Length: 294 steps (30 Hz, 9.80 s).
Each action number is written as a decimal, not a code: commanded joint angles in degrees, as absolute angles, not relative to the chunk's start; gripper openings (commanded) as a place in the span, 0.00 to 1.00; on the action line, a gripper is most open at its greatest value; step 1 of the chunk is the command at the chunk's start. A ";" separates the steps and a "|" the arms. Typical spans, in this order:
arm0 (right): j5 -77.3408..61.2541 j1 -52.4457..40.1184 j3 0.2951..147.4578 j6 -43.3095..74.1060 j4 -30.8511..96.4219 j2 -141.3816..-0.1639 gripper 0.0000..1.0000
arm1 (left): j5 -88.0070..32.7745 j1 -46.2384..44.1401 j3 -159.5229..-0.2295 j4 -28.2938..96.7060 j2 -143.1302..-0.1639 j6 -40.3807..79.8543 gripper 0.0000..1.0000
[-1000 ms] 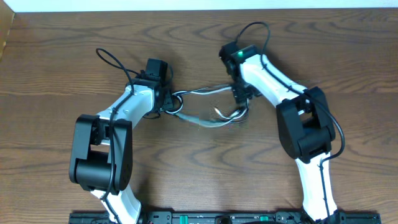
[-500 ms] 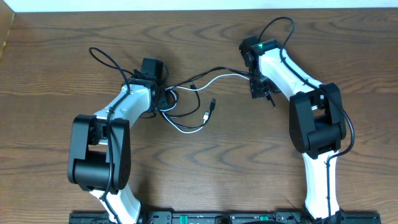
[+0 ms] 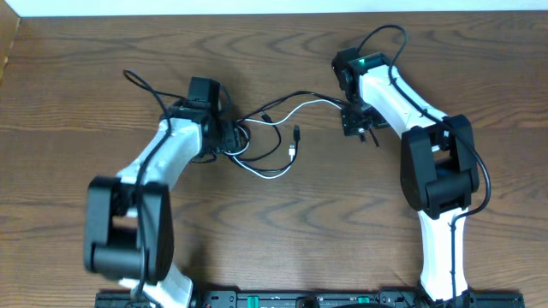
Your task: Untangle cables
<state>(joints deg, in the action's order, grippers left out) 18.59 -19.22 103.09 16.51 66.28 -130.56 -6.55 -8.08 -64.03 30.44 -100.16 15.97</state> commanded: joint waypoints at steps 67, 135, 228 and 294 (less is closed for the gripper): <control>-21.08 -42.09 102.19 37.93 34.50 -134.10 0.31 | -14.09 2.44 -63.11 30.72 -102.24 21.10 0.22; -18.55 -42.48 102.19 38.50 34.76 -134.17 0.20 | -19.92 -0.36 -59.99 23.22 -108.71 25.65 0.13; -2.15 -43.81 96.84 30.24 34.26 -134.19 0.01 | -22.20 -0.30 -61.04 29.85 -103.85 36.16 0.40; -3.14 -43.81 96.84 27.53 34.26 -134.19 0.01 | -28.10 12.91 -58.37 32.51 -98.56 33.23 0.08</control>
